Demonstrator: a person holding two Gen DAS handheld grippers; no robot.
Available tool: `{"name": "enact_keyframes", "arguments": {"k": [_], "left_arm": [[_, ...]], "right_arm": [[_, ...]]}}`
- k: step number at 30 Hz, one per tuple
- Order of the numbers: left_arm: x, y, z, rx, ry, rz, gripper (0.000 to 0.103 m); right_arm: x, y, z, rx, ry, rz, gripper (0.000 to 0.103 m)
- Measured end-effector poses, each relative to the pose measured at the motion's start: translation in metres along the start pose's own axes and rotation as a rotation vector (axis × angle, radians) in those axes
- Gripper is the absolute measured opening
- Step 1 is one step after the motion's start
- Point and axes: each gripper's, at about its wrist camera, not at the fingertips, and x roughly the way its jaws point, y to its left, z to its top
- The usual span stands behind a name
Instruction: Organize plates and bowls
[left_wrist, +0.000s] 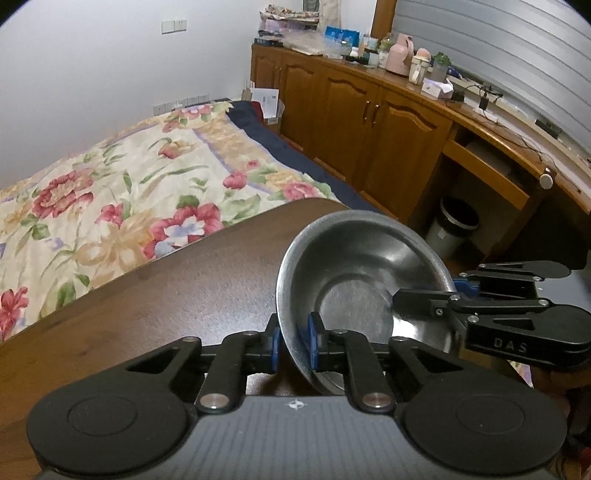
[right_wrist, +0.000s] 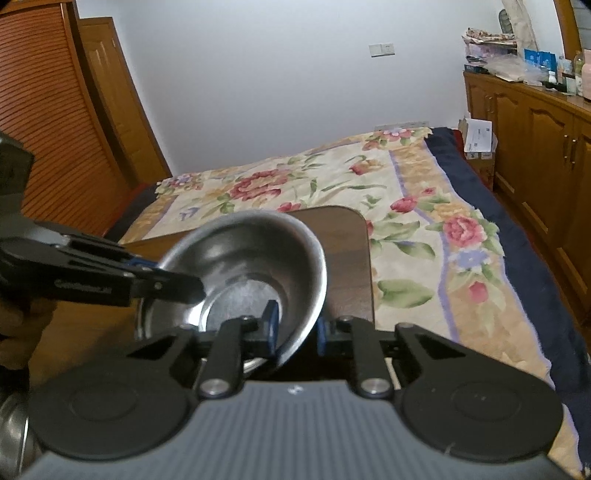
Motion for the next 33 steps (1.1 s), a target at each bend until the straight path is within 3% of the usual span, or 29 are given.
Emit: {"name": "enact_keyframes", "arguments": {"k": [13,33], "left_arm": [[-0.026,0.000,0.007,0.003,-0.077,0.011,0.013],[-0.120,-0.008,0.002,0.032,-0.239,0.043,0.013]], "right_arm": [[-0.014,0.005,0.011,0.015,-0.044,0.006,0.015],[-0.065,0.048,0.038,-0.046,-0.161,0.016,0.014]]}}
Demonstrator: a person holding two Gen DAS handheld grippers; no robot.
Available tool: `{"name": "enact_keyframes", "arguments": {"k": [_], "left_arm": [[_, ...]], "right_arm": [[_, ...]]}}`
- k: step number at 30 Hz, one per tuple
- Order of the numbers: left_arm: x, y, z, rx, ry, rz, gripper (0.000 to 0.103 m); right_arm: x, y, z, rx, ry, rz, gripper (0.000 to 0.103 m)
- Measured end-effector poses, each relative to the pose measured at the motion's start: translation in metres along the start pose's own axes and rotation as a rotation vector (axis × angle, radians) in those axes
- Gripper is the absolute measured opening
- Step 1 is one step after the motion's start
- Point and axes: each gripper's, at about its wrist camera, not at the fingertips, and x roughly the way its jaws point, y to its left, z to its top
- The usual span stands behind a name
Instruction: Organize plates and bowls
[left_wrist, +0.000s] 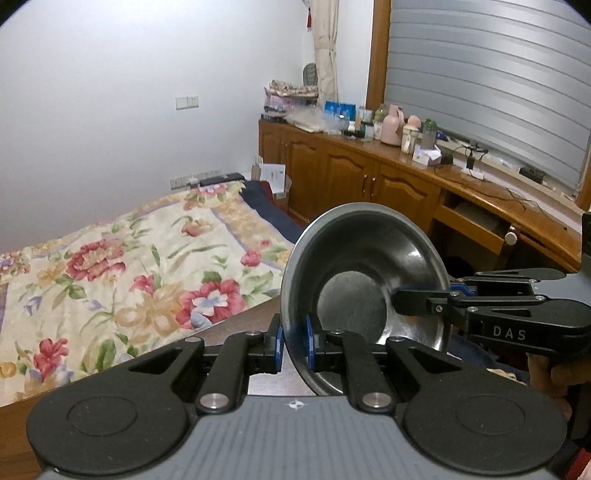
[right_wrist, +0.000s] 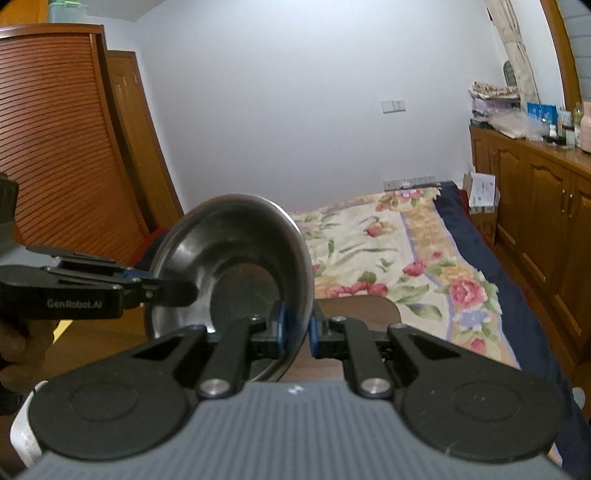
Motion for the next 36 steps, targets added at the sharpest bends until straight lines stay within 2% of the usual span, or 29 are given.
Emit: {"name": "enact_keyframes", "arguments": {"k": [19,36], "left_arm": [[-0.086,0.010,-0.019,-0.013,-0.104,0.040,0.013],[-0.148,0.001,-0.089,-0.042,-0.116,0.090,0.014]], "right_arm": [[-0.029,0.056,0.008,-0.075,-0.050,0.033,0.015],[-0.060,0.107,-0.026,-0.124,-0.009,0.097,0.015]]}}
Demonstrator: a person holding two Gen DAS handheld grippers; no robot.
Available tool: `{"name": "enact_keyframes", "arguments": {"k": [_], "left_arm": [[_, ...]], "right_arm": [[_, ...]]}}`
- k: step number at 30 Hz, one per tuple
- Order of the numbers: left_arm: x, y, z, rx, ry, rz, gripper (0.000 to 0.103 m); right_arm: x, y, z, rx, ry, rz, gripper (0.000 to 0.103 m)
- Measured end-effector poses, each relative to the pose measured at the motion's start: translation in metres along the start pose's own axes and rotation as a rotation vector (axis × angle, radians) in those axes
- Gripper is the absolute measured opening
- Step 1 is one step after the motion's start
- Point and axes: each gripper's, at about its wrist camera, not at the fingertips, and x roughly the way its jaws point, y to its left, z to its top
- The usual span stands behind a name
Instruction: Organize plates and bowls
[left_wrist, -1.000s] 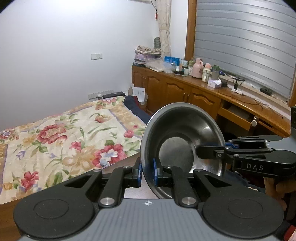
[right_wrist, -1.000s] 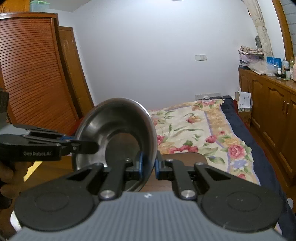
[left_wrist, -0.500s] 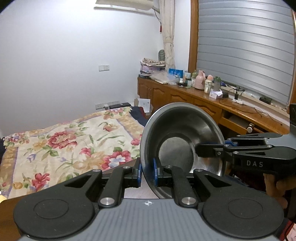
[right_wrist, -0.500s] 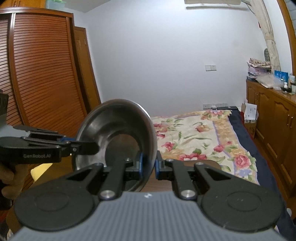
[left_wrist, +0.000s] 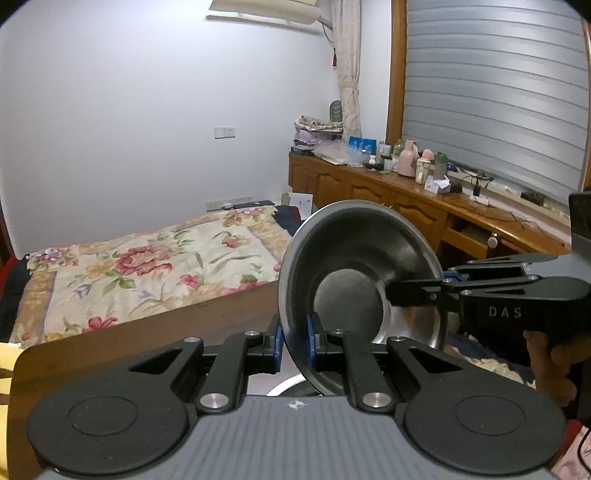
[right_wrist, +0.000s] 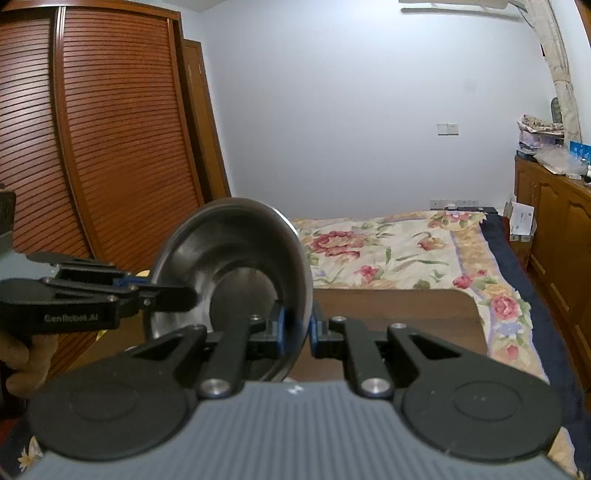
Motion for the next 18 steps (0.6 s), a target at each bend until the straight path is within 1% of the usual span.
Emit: {"name": "enact_keyframes", "arguments": {"k": [7,11,15,18], "left_arm": [[-0.017,-0.005,-0.028,-0.036,0.005,0.018,0.014],[-0.025,-0.010,-0.044,-0.059,-0.013,0.021,0.014],[-0.025,-0.010,-0.062,-0.089,-0.012,0.023,0.014],[-0.023,-0.012,-0.069,-0.083,0.002,0.031,0.014]], "right_arm": [[-0.006,0.013,-0.013,0.001,0.014,0.020,0.015],[-0.007,0.015,-0.025,0.004,0.011,0.034,0.015],[-0.008,0.015,-0.037,0.025,0.021,0.056,0.015],[-0.007,0.015,-0.045,0.040,0.036,0.069,0.014]]}}
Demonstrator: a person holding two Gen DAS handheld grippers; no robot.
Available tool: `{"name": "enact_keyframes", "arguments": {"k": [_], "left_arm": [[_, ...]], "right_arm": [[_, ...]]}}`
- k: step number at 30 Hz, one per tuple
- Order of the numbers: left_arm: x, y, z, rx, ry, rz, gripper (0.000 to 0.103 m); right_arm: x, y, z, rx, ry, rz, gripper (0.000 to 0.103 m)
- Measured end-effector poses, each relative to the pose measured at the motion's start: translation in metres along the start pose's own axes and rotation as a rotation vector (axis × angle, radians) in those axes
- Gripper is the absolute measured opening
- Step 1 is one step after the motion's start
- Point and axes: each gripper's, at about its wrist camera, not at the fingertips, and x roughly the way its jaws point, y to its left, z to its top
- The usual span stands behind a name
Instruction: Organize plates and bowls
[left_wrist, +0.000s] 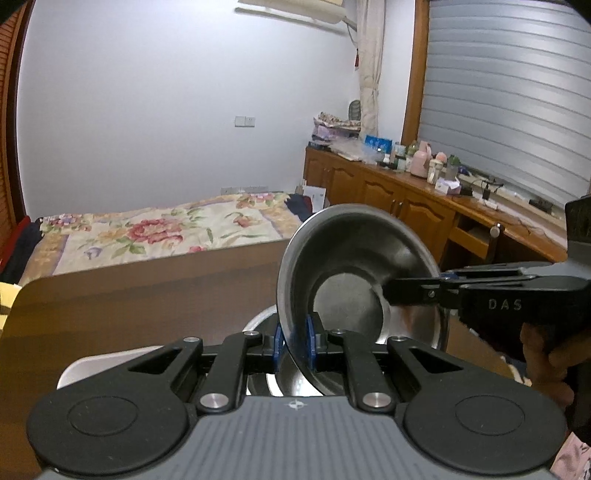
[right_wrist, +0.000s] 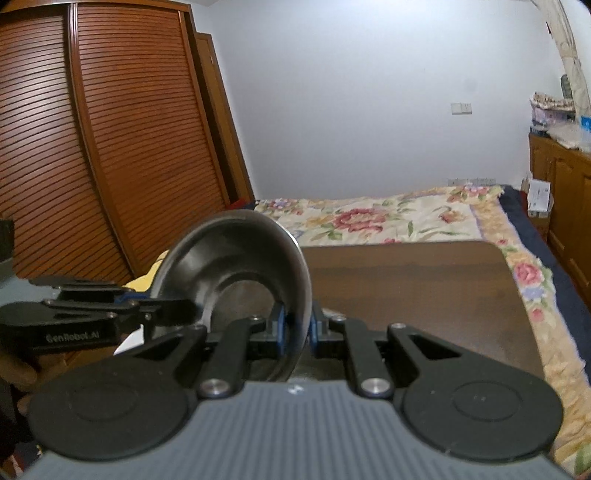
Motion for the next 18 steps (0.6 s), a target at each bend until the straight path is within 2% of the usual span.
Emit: {"name": "enact_keyframes", "arguments": {"k": [4,10,18], "left_arm": [[0.006,0.000,-0.010,-0.029,0.000,0.026,0.013],[0.025,0.004,-0.023,-0.062,0.052,0.024,0.014],[0.034,-0.003,-0.029,-0.042,0.066,0.059,0.015]], "right_arm": [[-0.001,0.005,-0.015,-0.018,-0.009,-0.016,0.012],[0.010,0.000,-0.025,-0.005,0.006,-0.048,0.012],[0.020,-0.005,-0.036,0.030,0.013,-0.052,0.013]]}}
